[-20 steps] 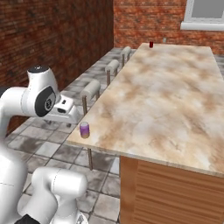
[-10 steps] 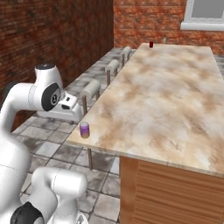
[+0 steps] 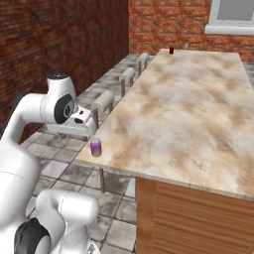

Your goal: Four empty soda cans are scattered around the kitchen. Gather all the cans and cluster them next to the stove for recycling.

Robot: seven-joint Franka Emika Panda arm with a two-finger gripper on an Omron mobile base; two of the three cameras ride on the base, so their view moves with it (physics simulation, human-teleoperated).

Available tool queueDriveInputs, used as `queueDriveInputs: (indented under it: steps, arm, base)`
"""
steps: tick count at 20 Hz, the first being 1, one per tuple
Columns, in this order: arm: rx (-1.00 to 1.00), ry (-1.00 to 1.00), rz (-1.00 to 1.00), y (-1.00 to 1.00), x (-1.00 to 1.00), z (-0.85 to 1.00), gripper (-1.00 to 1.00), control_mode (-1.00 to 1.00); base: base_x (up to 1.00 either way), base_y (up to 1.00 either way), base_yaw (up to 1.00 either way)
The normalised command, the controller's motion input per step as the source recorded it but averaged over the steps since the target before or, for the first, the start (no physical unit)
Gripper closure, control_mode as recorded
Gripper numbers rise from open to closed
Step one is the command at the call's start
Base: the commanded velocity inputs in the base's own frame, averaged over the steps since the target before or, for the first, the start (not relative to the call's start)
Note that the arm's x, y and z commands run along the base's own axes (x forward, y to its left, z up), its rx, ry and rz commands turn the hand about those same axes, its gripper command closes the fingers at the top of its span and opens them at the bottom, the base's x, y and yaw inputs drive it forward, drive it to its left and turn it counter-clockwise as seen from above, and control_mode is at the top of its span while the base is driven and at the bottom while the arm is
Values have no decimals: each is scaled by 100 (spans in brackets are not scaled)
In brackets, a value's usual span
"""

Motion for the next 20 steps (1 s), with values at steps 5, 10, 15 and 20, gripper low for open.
queueDriveInputs:
  steps: [5,10,15,20]
  arm:
    - [0,0,0,0,16,-23,-100,-100]
    - [0,-1,0,0,20,-19,-100,-100]
    - [0,0,0,0,20,-14,-100,-100]
    - [0,0,0,2,22,-11,-100,-100]
  base:
    - [0,0,0]
    - [0,0,0]
    - [0,0,0]
    - [0,0,0]
